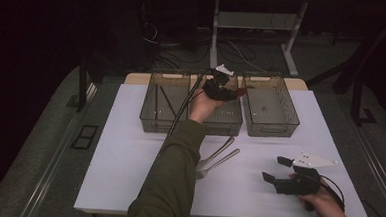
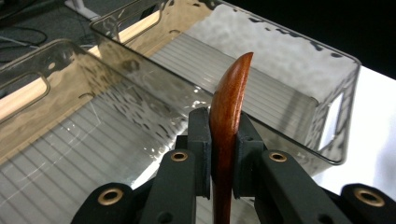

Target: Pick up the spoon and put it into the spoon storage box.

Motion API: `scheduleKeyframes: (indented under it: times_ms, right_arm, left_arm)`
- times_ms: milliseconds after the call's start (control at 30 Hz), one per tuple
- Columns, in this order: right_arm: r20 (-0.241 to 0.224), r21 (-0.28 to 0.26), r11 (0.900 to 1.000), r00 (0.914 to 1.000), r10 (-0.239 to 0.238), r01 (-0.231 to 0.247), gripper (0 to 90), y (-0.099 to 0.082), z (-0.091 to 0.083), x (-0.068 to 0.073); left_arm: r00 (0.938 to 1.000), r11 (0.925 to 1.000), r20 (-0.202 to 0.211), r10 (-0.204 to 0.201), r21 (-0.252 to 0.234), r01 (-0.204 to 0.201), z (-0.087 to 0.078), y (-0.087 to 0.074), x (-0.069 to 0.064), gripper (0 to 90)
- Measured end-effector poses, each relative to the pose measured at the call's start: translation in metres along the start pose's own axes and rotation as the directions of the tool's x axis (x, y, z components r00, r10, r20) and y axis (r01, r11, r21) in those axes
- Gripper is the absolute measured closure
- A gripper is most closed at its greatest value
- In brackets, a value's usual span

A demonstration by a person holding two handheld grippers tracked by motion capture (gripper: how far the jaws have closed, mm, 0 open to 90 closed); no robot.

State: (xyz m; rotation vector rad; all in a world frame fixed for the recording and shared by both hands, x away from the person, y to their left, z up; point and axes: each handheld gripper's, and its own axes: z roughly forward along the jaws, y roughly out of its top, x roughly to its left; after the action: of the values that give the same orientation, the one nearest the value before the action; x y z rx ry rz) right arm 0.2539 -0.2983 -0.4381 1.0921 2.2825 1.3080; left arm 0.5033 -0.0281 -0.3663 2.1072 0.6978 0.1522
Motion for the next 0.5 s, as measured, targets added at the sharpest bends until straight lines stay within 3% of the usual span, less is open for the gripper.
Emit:
scheduleKeyframes:
  times_ms: [233, 333, 500]
  right_arm:
    - [-0.002, -0.001, 1.0, 1.0, -0.001, 0.001, 16.8, 0.0001, -0.0001, -0.0004]
    - [-0.001, -0.001, 1.0, 1.0, -0.002, 0.002, 16.8, 0.0, -0.0002, -0.0007]
    - [0.001, 0.0, 1.0, 1.0, -0.001, 0.001, 16.8, -0.0002, -0.0004, -0.001]
  left_arm:
    - [0.9999, 0.9999, -0.014, -0.009, 0.014, 0.009, 0.0058, -0.0034, 0.0038, 79.4]
    - [0.9995, 0.9999, -0.03, -0.003, 0.013, 0.003, 0.0059, -0.0034, 0.0037, 71.5]
    - [0.9995, 0.9999, -0.029, 0.009, 0.005, -0.009, 0.0021, -0.0019, 0.0026, 68.4]
